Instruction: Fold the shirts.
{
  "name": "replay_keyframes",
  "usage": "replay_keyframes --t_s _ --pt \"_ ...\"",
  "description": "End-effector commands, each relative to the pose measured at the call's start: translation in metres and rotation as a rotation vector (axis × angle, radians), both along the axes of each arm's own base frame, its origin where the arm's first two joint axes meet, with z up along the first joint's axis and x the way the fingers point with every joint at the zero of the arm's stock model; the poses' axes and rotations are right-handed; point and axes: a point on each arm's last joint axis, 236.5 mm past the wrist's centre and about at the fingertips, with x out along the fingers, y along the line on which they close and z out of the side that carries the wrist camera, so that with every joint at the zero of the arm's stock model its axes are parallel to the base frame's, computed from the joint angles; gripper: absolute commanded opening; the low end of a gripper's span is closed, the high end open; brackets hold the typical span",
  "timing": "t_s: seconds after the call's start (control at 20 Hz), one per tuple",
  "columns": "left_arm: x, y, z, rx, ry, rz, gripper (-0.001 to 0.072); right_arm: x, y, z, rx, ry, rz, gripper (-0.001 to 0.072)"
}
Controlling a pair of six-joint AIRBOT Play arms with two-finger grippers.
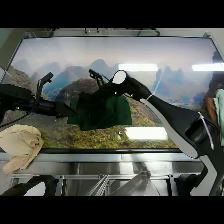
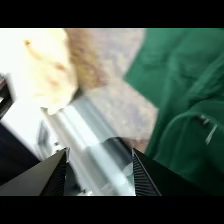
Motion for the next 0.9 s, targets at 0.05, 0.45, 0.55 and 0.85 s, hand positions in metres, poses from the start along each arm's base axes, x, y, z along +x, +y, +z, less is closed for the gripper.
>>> replay_keyframes --t_s 0.05,0.45,0.55,0.85 --pt "0.017 0.034 0.040 0.013 -0.131 0.093 0.0023 0.016 -0.054 0.068 -0.020 -0.120 -0.001 0.0459" --pt "0.014 0.075 0.067 0.039 -0.200 0.225 0.0023 0.068 -0.297 0.050 -0.546 -0.192 -0.301 0.0432" --pt "0.012 0.080 0.067 0.034 -0.187 0.232 0.0023 0.063 -0.338 0.024 -0.564 -0.127 -0.410 0.0431" --pt "0.010 0.080 0.067 0.024 -0.160 0.249 0.0022 0.032 -0.310 -0.075 -0.200 0.033 -0.569 0.0703"
